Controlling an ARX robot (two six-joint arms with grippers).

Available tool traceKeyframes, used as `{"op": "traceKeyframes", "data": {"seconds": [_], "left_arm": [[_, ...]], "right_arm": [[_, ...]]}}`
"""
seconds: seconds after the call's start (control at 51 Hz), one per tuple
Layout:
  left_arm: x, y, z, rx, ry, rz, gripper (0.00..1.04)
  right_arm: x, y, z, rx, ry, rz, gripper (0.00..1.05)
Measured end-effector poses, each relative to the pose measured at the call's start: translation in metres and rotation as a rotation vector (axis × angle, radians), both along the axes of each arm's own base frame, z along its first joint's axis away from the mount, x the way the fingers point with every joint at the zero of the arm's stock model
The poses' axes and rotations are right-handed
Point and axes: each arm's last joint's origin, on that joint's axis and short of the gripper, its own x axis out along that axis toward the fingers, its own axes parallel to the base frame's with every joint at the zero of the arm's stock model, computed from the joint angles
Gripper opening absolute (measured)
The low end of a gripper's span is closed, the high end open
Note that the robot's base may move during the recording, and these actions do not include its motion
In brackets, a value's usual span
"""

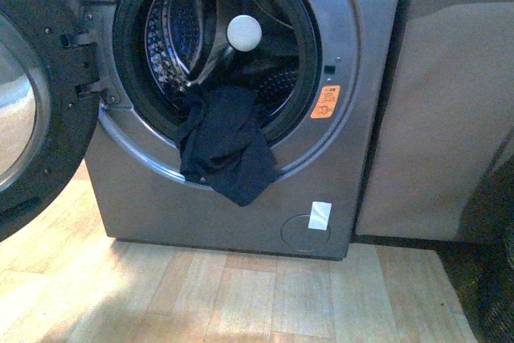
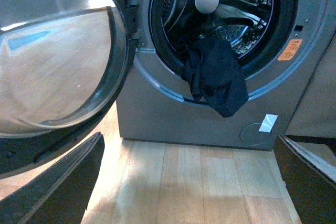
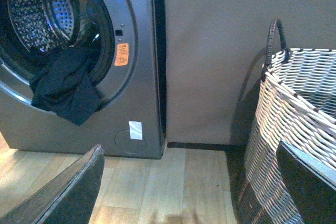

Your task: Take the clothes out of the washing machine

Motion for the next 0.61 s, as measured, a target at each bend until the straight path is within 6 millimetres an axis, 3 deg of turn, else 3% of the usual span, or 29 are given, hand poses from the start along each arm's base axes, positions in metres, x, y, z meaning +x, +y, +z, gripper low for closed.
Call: {"op": "traceKeyframes", "data": {"seconds": [0.608], "left_arm": [[0.0001, 0.0, -0.0002, 0.0, 0.002, 0.0, 0.98]], "right_arm": [[0.0, 0.0001, -0.0001, 0.0, 0.001, 0.002, 0.97]]}}
